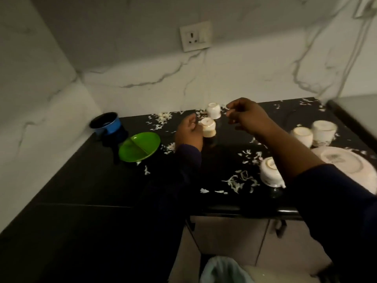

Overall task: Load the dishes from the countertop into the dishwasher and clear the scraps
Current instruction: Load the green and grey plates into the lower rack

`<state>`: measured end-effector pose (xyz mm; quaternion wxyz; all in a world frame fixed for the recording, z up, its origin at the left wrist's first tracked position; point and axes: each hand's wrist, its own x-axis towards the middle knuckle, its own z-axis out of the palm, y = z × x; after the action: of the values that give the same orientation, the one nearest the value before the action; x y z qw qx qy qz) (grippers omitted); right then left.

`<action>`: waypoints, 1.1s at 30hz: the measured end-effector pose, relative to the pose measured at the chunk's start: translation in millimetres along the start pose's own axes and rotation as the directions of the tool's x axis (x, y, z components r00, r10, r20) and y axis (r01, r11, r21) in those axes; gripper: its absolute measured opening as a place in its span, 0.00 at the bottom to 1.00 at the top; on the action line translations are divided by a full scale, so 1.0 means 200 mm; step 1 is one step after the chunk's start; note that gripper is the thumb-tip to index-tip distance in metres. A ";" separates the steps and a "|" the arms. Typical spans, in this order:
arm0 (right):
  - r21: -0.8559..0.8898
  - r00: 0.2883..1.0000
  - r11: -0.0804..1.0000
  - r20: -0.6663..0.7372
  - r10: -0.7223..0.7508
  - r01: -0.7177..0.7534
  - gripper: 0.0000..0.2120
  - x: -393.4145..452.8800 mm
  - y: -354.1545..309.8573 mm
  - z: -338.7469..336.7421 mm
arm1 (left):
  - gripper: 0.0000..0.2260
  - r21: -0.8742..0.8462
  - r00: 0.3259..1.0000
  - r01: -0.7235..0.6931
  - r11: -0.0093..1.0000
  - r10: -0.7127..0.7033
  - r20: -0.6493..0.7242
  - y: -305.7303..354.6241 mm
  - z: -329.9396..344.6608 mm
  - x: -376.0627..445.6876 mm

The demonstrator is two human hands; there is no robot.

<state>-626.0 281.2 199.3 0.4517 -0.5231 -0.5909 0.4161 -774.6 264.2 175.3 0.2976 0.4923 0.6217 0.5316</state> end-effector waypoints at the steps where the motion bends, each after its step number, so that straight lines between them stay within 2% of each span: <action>1: -0.013 0.999 1.000 0.034 0.002 -0.001 0.09 0.02 -0.01 0.06 | 0.17 0.007 0.999 0.027 1.000 -0.027 -0.027 -0.03 -0.06 0.04; 7: -0.087 0.972 0.996 0.229 0.049 -0.030 0.10 0.13 0.05 0.39 | 0.17 0.206 0.979 0.189 0.960 -0.166 -0.123 -0.28 -0.38 0.15; 11: -0.228 0.942 0.974 0.330 0.065 0.013 0.11 0.23 0.12 0.64 | 0.17 0.173 0.933 0.341 0.924 -0.311 -0.179 -0.44 -0.55 0.22; 14: -0.354 0.908 0.931 0.414 0.072 0.088 0.16 0.33 0.16 0.85 | 0.17 0.149 0.905 0.399 0.905 -0.363 -0.221 -0.52 -0.65 0.32; 20: -0.587 0.810 0.721 0.583 0.062 0.368 0.23 0.53 0.31 1.27 | 0.17 0.126 0.883 0.411 0.903 -0.359 -0.302 -0.68 -0.77 0.47; 27: -0.653 0.685 0.387 0.725 0.071 0.651 0.21 0.61 0.44 1.55 | 0.16 0.089 0.854 0.414 0.906 -0.352 -0.384 -0.82 -0.84 0.59; 30: -0.658 0.680 0.325 0.731 0.059 0.679 0.15 0.63 0.45 1.59 | 0.16 0.070 0.847 0.404 0.912 -0.345 -0.404 -0.85 -0.87 0.60; 33: -0.682 0.719 0.356 0.694 0.039 0.639 0.13 0.64 0.45 1.57 | 0.16 0.067 0.837 0.404 0.912 -0.338 -0.431 -0.86 -0.89 0.60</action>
<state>-914.6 411.2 48.1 -0.0413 -0.3881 -0.9173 0.0788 -1026.0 318.3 75.3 0.2189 0.2612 0.7931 0.5048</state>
